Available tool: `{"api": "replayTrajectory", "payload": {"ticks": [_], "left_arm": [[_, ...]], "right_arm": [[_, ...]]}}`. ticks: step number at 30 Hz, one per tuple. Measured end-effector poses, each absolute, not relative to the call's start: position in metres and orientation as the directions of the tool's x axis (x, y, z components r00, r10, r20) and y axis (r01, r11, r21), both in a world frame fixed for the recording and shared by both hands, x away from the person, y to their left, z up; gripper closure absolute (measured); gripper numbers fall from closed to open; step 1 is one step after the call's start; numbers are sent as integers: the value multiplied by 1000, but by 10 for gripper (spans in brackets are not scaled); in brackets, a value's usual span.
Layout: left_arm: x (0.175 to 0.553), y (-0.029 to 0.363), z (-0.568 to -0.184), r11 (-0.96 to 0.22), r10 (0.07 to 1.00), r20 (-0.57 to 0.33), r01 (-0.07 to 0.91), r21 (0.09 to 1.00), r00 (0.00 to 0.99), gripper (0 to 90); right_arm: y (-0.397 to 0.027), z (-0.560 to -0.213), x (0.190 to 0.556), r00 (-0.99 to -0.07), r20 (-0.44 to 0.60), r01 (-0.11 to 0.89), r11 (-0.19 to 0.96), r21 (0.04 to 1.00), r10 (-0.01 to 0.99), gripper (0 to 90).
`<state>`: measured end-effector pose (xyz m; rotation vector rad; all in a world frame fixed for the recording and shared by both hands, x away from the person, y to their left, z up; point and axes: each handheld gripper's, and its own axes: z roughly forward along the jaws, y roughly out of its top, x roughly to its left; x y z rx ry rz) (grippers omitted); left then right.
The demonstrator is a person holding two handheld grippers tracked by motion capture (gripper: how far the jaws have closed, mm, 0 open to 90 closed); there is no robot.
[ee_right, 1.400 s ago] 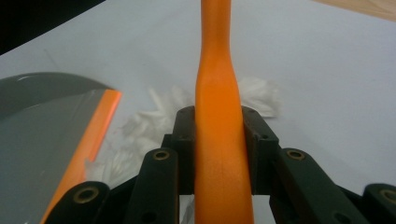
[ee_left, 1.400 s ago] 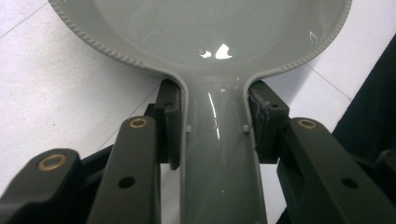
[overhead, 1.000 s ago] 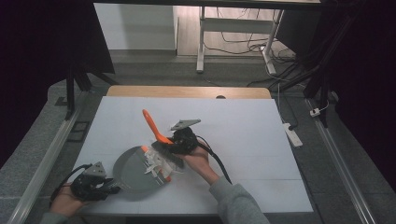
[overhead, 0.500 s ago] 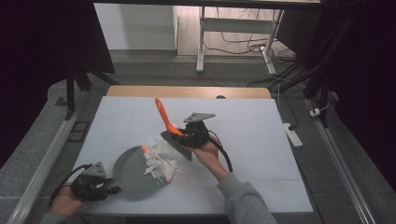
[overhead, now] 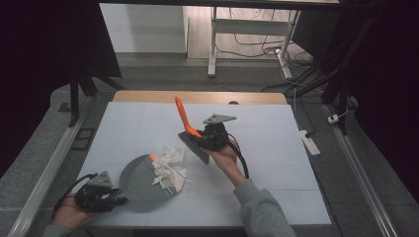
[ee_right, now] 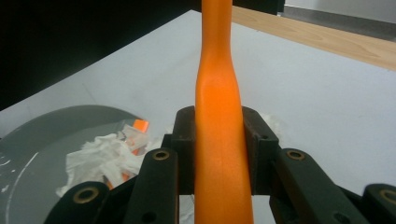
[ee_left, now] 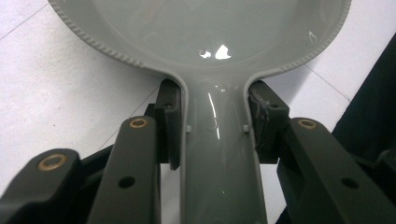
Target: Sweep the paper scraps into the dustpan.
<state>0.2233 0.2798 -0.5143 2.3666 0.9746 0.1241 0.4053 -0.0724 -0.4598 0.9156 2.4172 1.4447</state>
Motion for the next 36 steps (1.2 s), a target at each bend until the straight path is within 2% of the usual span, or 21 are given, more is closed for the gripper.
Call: {"api": "replayTrajectory", "payload": {"ticks": [18,36], "left_arm": [[224,280,-515,-572,669,-128,617,541,732,619],[226,279,-515,-575,664,-130,613,541,737,619]], "right_arm": [[-80,-465,453,-714,134,458,315,831,687,703],[-51,-485,492,-708,82,488,401,775,702,703]]}}
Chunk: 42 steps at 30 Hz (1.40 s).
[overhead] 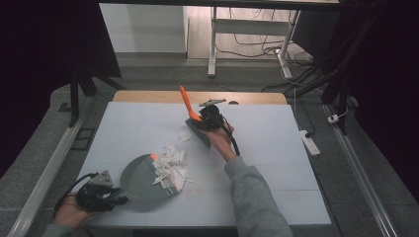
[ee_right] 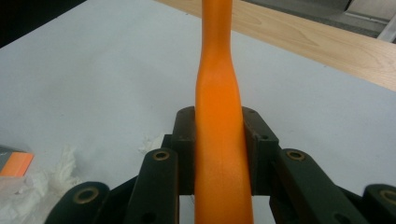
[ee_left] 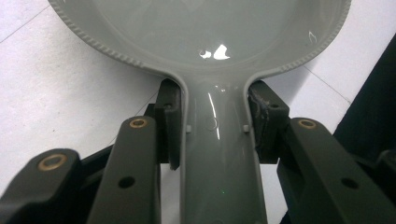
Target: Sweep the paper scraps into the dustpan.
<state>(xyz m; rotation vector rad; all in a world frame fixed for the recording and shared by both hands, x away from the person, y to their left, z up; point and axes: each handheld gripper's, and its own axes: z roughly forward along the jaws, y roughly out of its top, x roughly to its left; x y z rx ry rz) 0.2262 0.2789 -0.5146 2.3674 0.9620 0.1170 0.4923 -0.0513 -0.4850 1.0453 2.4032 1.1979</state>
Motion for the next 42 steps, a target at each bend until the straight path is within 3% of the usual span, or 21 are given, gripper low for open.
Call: {"api": "replayTrajectory", "payload": {"ticks": [12,33,42], "left_arm": [[227,278,-515,-577,661,-132,613,539,738,619],[227,276,-514,-572,667,-134,619,538,733,619],[227,276,-514,-572,668,-134,620,538,732,619]], "right_arm": [[-33,-489,485,-755,115,506,462,728,645,704],[-6,-491,415,-867,131,414,551,724,480,703],[-17,-470,392,-885,166,384,479,790,436,703]]}}
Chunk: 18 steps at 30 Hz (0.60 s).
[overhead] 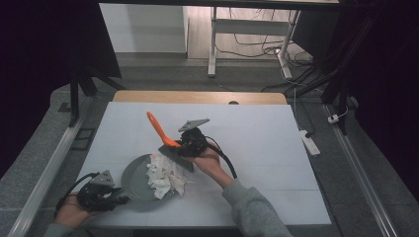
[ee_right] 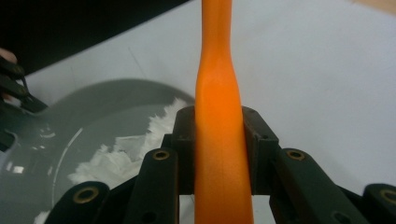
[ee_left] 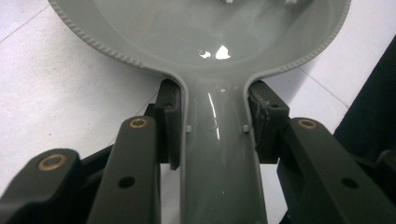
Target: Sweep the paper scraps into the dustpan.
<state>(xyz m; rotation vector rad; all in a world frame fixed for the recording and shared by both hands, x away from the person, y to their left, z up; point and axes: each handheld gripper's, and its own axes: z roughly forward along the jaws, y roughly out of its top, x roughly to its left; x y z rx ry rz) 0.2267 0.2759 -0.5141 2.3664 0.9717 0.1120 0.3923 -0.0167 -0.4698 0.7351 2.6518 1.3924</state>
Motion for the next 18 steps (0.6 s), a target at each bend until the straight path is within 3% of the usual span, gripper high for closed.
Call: {"api": "replayTrajectory", "payload": {"ticks": [6,18], "left_arm": [[227,276,-514,-571,667,-135,620,538,732,619],[227,276,-514,-570,668,-136,620,540,732,619]], "right_arm": [[-38,-457,398,-854,106,363,437,823,509,703],[-51,-475,411,-799,100,414,422,807,593,703]]}}
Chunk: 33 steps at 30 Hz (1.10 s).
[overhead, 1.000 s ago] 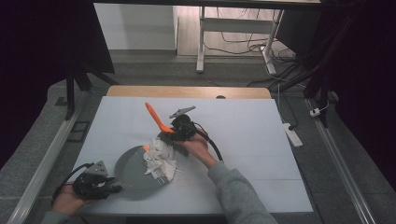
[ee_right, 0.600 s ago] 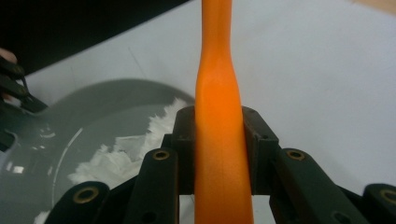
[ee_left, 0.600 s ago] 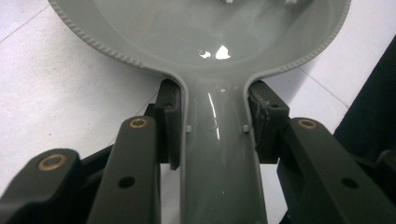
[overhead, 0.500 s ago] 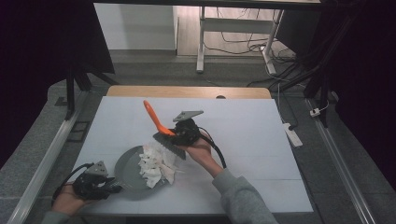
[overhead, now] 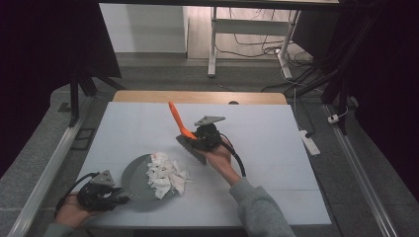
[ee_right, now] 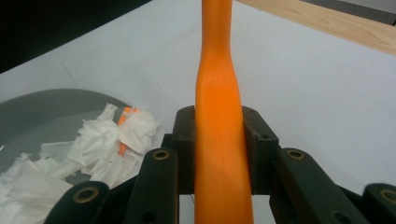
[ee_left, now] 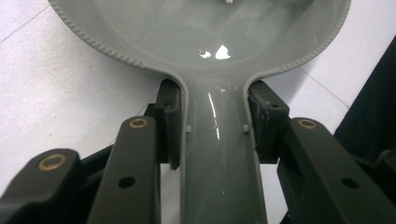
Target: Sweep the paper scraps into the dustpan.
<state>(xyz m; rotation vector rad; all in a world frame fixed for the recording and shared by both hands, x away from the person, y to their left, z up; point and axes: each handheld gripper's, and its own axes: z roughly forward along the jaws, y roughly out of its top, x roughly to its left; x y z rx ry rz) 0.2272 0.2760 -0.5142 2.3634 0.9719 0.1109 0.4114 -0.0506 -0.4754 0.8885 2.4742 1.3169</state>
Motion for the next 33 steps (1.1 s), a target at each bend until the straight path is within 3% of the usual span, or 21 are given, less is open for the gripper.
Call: {"api": "replayTrajectory", "payload": {"ticks": [33], "left_arm": [[227,273,-513,-581,661,-128,612,537,739,619]], "right_arm": [[-13,-493,389,-843,119,407,476,780,525,703]]}}
